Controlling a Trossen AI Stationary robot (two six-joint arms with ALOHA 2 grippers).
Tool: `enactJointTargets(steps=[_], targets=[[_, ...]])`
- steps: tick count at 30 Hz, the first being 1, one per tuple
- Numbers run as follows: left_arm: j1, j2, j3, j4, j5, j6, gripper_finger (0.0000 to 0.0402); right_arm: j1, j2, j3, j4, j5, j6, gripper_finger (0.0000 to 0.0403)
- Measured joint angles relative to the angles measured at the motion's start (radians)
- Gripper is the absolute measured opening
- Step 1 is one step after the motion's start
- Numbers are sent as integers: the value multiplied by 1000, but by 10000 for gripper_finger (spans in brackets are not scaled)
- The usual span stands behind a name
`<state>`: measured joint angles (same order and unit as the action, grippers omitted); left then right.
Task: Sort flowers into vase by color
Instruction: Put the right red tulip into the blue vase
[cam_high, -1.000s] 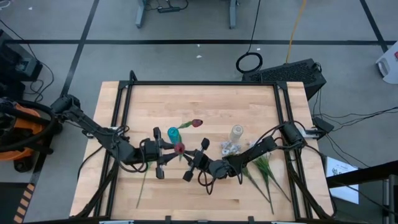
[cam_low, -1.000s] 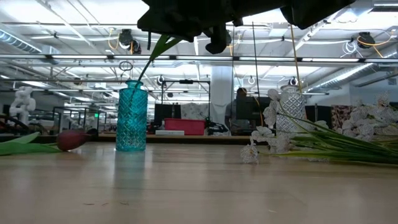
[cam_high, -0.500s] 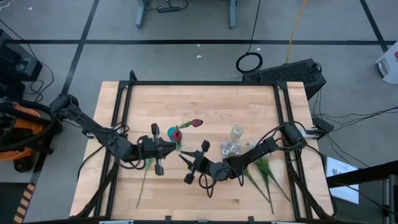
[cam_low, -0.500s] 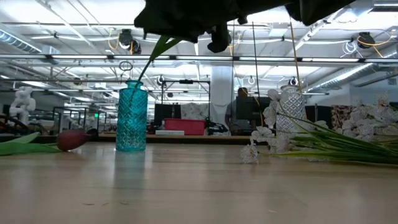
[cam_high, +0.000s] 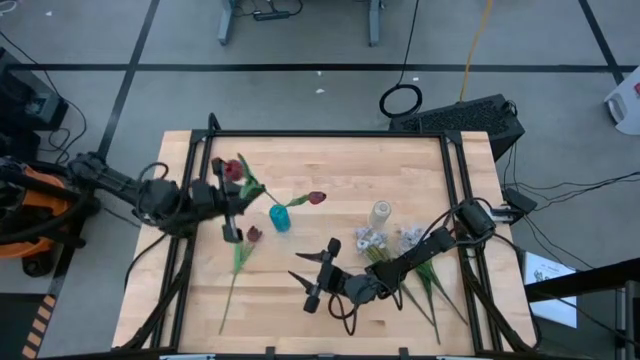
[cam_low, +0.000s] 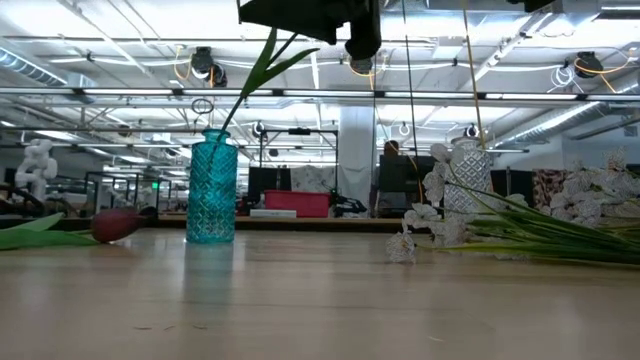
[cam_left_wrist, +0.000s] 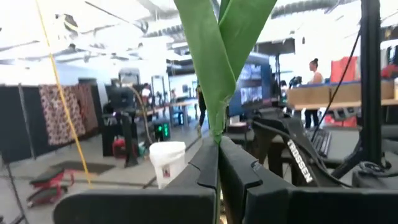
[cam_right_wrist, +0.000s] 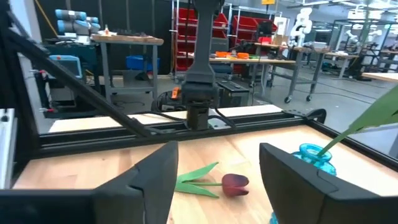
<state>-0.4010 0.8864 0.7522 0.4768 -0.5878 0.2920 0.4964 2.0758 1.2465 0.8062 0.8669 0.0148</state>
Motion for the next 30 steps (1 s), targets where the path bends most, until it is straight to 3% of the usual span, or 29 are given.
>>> enactJointTargets(steps=[10,17,30], targets=[[147,-141,-145,-7,210,-110,2,19,0,0,-64,2,35,217],[156,-206,-273,94,204,-147,2,26,0,0,-87,1,56,217],[193,-209,-431,227,149,-183,1,26,0,0,-93,-2,79,217]])
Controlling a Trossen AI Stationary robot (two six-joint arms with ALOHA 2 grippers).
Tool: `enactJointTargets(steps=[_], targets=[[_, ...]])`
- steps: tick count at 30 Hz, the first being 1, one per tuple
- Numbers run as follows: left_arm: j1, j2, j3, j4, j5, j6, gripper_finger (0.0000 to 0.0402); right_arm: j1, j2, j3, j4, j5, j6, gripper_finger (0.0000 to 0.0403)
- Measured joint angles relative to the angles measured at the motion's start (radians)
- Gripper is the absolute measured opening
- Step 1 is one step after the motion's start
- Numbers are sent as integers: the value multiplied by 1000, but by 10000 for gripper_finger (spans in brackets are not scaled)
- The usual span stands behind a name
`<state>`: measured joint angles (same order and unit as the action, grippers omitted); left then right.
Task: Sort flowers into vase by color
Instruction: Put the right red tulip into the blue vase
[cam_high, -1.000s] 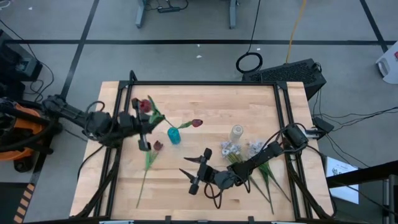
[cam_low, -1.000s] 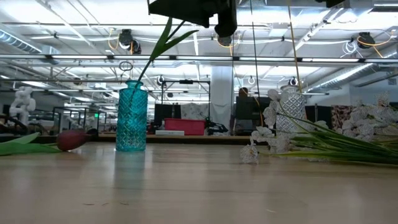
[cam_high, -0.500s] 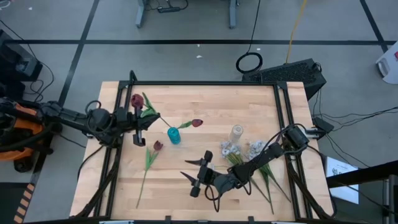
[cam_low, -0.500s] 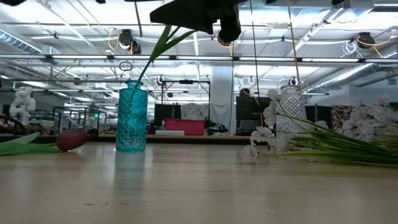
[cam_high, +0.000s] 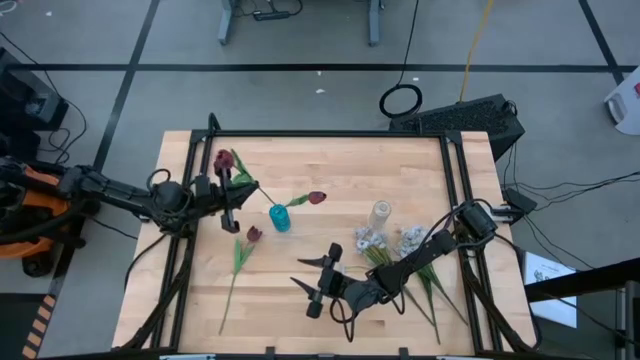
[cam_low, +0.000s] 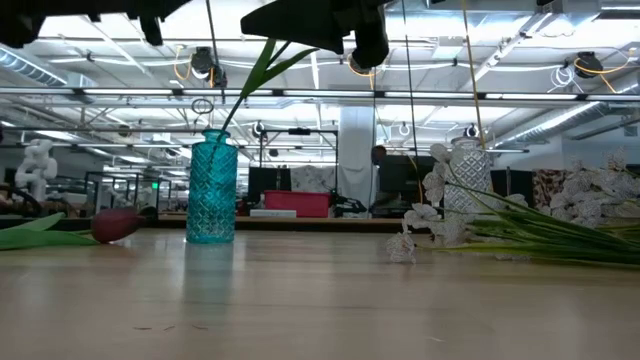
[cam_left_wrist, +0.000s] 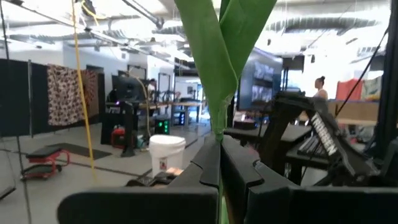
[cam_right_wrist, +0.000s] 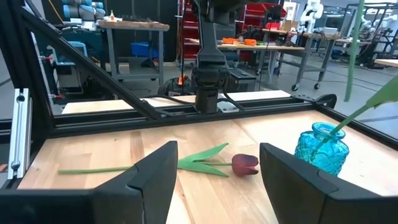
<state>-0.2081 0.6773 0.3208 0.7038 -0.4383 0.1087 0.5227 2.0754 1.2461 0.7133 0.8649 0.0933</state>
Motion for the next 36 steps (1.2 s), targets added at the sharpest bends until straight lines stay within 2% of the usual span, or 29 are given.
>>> enactJointTargets(steps=[23,36], targets=[[1,1,-140,129,-50,-52,1,0,0,0,-9,-1,0,217],[1,25,-141,126,-67,-52,1,-7,0,0,-9,-1,0,217]])
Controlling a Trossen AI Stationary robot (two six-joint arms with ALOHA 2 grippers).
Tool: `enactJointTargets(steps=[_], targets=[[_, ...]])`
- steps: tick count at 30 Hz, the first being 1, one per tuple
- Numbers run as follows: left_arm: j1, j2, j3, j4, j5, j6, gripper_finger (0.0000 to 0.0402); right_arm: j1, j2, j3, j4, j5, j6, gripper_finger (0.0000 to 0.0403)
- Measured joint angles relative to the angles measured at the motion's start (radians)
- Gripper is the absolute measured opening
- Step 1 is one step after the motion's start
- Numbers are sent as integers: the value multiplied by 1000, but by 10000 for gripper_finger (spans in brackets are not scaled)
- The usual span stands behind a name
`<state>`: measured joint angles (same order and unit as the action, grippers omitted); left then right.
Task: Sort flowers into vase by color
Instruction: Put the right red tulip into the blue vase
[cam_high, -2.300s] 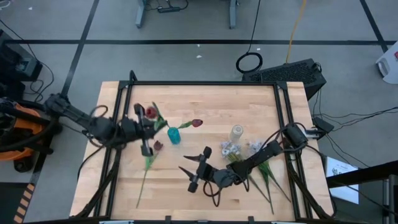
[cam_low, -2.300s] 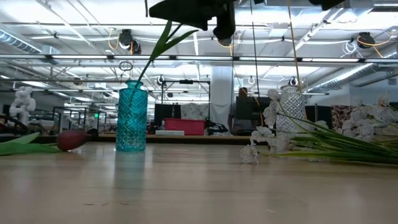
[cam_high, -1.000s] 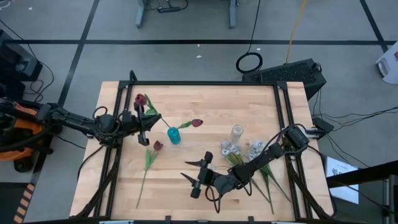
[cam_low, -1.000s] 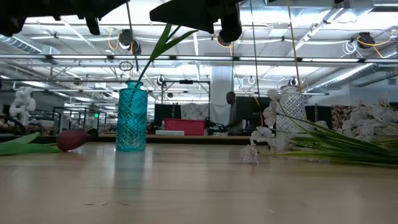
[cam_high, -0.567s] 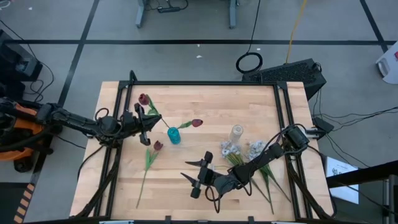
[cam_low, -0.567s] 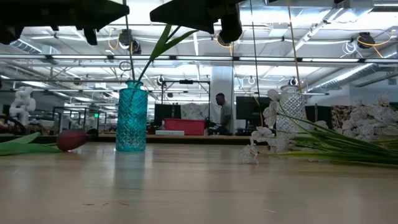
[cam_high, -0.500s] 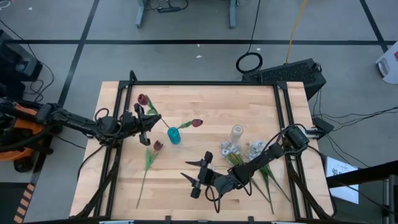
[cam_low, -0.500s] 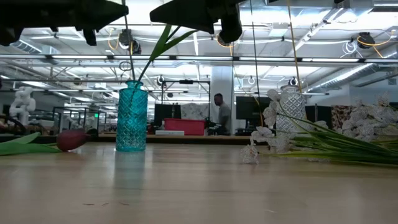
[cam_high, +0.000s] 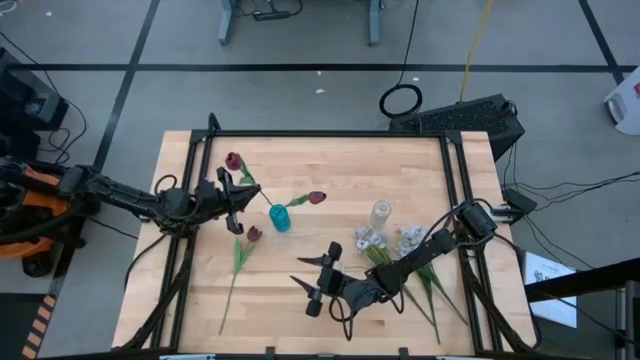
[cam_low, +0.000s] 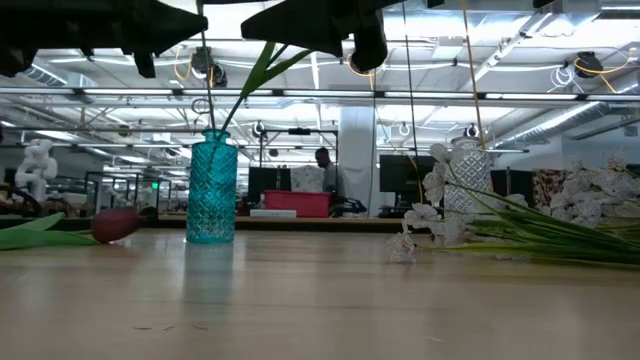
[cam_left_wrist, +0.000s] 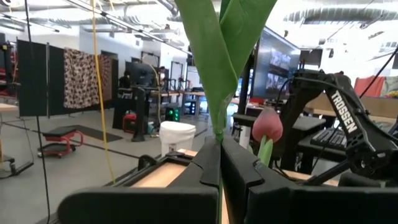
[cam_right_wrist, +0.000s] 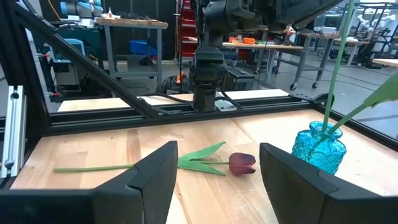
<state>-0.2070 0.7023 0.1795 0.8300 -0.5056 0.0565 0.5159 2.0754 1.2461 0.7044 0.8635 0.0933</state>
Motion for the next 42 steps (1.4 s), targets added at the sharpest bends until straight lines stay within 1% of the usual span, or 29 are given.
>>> enactJointTargets(steps=[9,13,23,30,42], targets=[[0,37,0,4,0,-26,1,0,0,0,0,0,0,217],[0,65,0,30,0,-26,1,0,0,0,0,0,0,217],[0,131,0,28,-8,-25,2,0,0,0,0,0,0,217],[0,173,0,30,-24,-43,18,-4,0,0,0,0,0,217],[0,216,0,26,-30,-51,22,-5,0,0,0,0,0,217]])
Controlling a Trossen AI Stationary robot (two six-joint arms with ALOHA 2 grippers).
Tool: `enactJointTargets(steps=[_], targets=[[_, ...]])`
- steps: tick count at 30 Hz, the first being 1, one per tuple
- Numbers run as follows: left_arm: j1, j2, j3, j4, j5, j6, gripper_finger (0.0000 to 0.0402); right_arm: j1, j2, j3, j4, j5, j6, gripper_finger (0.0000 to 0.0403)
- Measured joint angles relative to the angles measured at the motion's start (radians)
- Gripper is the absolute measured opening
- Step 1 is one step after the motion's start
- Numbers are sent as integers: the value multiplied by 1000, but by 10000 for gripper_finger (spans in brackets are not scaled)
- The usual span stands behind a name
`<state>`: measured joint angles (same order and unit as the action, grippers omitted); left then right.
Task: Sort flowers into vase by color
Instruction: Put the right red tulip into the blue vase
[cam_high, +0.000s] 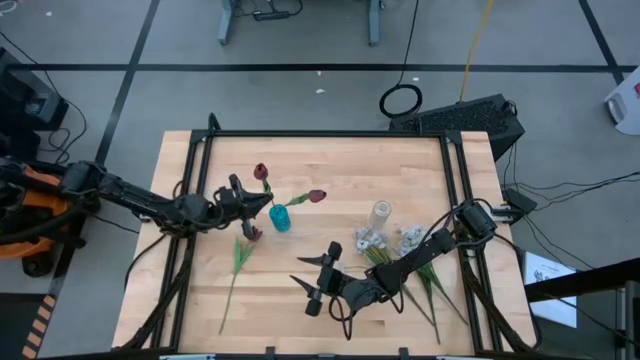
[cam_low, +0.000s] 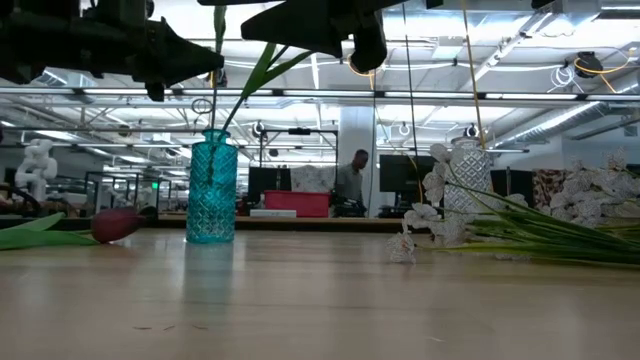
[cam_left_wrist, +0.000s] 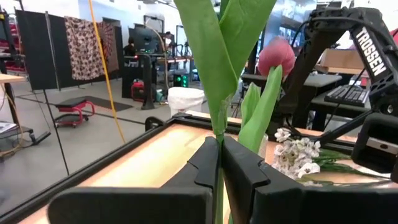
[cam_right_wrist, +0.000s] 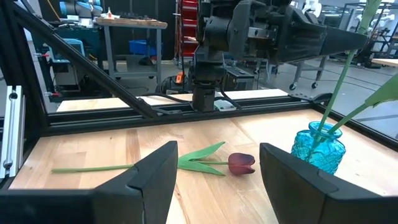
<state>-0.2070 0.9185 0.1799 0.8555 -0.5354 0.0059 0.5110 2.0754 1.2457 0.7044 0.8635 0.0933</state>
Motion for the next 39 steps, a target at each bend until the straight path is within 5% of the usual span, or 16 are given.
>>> enactJointTargets(steps=[11,24,39], targets=[[0,26,0,-6,0,-1,30,0,0,0,-1,0,0,217],[0,31,0,-23,-35,-28,143,0,0,0,-3,0,0,217],[-15,31,0,-20,13,-108,149,0,0,0,-8,0,0,217]])
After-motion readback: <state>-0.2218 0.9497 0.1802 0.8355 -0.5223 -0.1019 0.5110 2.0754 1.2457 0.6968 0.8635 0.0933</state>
